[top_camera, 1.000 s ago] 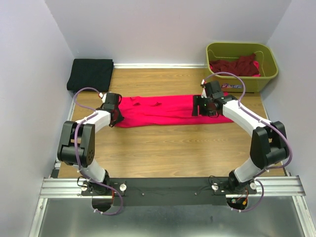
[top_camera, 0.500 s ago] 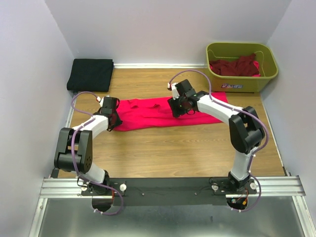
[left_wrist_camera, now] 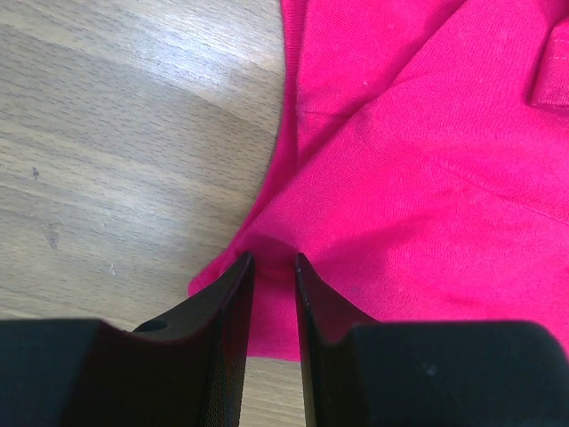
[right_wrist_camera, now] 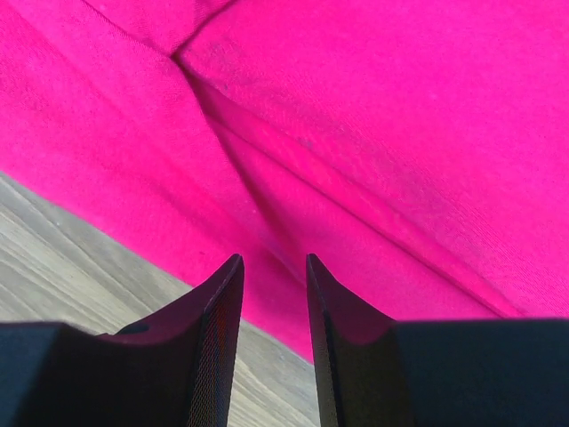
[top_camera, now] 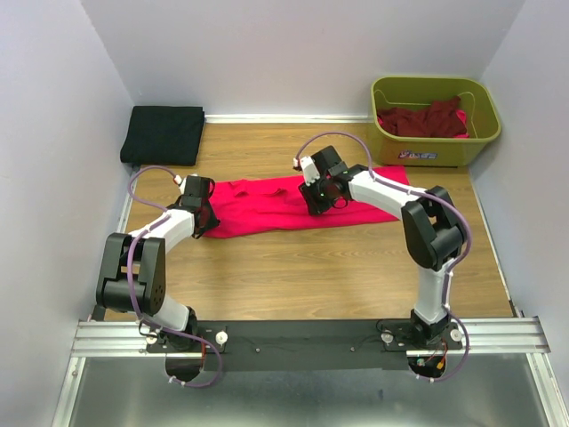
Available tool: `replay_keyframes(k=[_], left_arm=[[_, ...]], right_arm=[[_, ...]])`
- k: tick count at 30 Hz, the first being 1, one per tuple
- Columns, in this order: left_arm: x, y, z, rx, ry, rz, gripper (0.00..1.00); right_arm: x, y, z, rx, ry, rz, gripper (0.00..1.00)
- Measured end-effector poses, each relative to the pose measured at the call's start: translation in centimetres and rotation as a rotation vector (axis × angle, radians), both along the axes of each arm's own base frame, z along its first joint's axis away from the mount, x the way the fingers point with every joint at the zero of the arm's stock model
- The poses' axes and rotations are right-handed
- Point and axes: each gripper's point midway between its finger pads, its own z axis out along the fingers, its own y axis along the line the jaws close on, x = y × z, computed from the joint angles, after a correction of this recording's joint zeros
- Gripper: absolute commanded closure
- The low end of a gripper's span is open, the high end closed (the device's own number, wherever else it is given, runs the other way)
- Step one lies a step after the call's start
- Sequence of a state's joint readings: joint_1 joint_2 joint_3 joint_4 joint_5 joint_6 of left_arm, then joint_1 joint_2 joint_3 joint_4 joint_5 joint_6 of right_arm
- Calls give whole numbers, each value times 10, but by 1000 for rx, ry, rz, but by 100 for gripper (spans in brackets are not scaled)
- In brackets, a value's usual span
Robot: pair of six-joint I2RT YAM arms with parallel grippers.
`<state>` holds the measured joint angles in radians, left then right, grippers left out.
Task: Fold and stack the t-shirts
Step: Fold the tshirt
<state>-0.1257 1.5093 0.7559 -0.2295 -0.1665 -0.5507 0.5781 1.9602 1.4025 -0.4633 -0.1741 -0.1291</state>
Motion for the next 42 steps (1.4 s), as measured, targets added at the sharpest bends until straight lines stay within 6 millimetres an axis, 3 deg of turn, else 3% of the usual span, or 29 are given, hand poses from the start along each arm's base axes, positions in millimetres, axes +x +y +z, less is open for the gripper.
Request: replay_keyframes(k=[3,9,18,22,26,28,32,38,42], left_arm=[[0,0,0,2,0,-3,67],[0,0,0,3,1,-4,67],[0,0,0,5,1,-6,67],[0,0,0,6,2,-6,67],[-1,1,-1,7,4,-6,67],[-1,1,-1,8,5,-6,67],[-2,2,-1,13,6,-4,67],[-3,5,-1,26,9,1,67],[-5,6,-1,36,16,2,67]], right_arm=[[0,1,-6,-6,10,10,65],[2,1,-17,-29,17,26,88],[28,0,3,-63,-88,22,92],[43,-3,10,-98,-141,8,89],[58,-7,9,-148,-182,-7,78],[64,-10,7,-177,-196,-16,62],[86,-18,7,-255,-255,-59,49],[97,-43,9,-348,-297,-130,48],[85,-69,2,-392,-271,-180,43]])
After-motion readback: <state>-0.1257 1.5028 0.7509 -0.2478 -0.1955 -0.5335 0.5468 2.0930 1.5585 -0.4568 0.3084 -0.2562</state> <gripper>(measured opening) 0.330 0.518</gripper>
